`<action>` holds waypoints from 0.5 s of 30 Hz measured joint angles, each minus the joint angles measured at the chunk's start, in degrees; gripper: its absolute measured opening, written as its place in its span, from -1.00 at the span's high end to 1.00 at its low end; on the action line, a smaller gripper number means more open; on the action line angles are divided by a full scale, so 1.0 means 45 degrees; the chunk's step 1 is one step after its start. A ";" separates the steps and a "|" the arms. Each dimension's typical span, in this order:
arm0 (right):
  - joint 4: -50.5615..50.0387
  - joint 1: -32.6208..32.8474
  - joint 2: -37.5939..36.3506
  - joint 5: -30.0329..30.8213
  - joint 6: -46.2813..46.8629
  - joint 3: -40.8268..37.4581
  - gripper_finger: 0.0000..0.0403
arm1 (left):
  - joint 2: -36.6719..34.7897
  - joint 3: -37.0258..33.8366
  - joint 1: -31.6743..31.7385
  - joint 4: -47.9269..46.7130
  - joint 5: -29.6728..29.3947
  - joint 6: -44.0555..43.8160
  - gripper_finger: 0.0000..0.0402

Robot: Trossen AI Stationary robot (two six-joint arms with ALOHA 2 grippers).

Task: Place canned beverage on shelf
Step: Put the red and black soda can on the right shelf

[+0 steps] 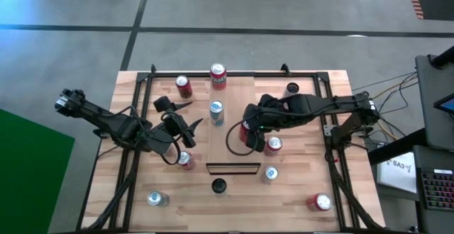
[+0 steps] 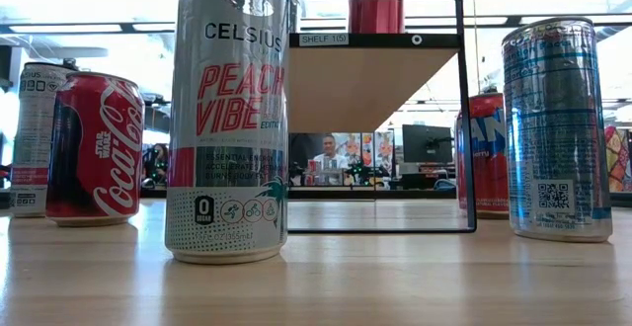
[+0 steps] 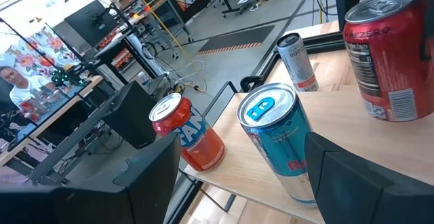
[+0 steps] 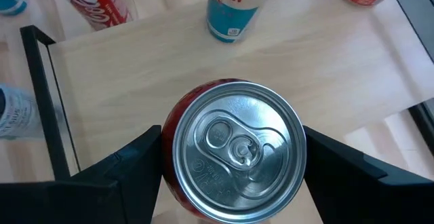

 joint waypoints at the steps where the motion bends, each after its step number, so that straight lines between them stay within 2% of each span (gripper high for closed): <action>1: -0.0014 0.0000 0.0009 -0.0003 -0.0071 0.0000 -0.41 | 0.0000 0.0000 0.0000 0.0004 0.0000 0.0000 -0.39; 15: 0.0043 0.0005 0.0315 0.0209 -0.0852 0.0000 -0.43 | 0.0000 0.0000 0.0000 0.0009 0.0034 -0.0019 -0.39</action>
